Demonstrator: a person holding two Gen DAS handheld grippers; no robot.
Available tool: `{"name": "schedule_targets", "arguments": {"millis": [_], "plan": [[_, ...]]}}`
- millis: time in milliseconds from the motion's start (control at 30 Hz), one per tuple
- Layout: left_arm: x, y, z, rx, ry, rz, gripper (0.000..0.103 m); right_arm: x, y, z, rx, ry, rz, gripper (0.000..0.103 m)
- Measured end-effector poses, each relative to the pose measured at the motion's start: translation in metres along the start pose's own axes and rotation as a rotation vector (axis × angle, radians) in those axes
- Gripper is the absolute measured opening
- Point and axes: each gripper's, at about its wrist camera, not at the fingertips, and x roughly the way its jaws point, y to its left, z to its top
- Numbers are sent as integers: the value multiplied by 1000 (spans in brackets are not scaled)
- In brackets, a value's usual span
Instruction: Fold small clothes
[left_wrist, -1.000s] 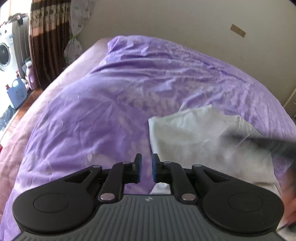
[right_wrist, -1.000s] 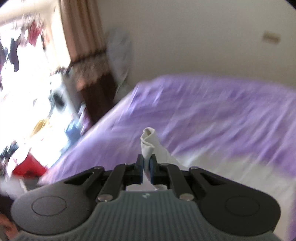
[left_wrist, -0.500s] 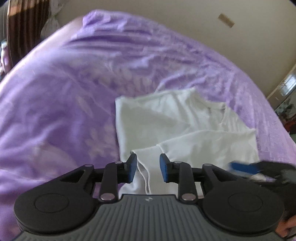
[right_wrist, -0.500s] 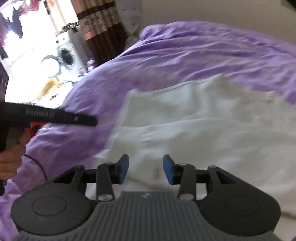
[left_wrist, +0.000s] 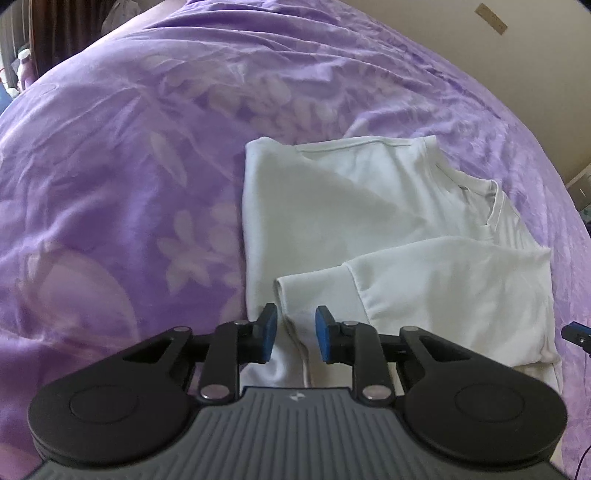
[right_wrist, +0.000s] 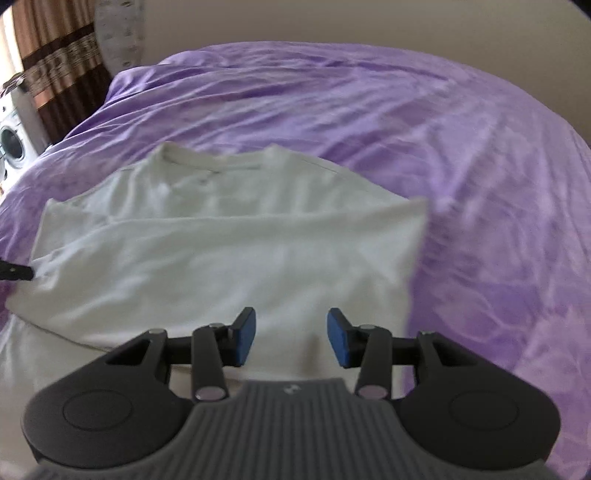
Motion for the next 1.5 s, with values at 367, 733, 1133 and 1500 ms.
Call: {"name": "schedule_targets", "arguments": {"millis": [367, 733, 1133, 1500], "plan": [[-66, -54, 20, 192, -262, 14, 0, -18, -71, -30, -13, 7, -97, 43], [-16, -35, 12, 134, -181, 82, 0, 3, -56, -75, -128, 38, -133, 0], [-1, -26, -1, 233, -124, 195, 12, 15, -88, -78, 36, 148, -111, 12], [-131, -43, -44, 558, -164, 222, 15, -70, -81, -78, -7, 112, -51, 27]]}}
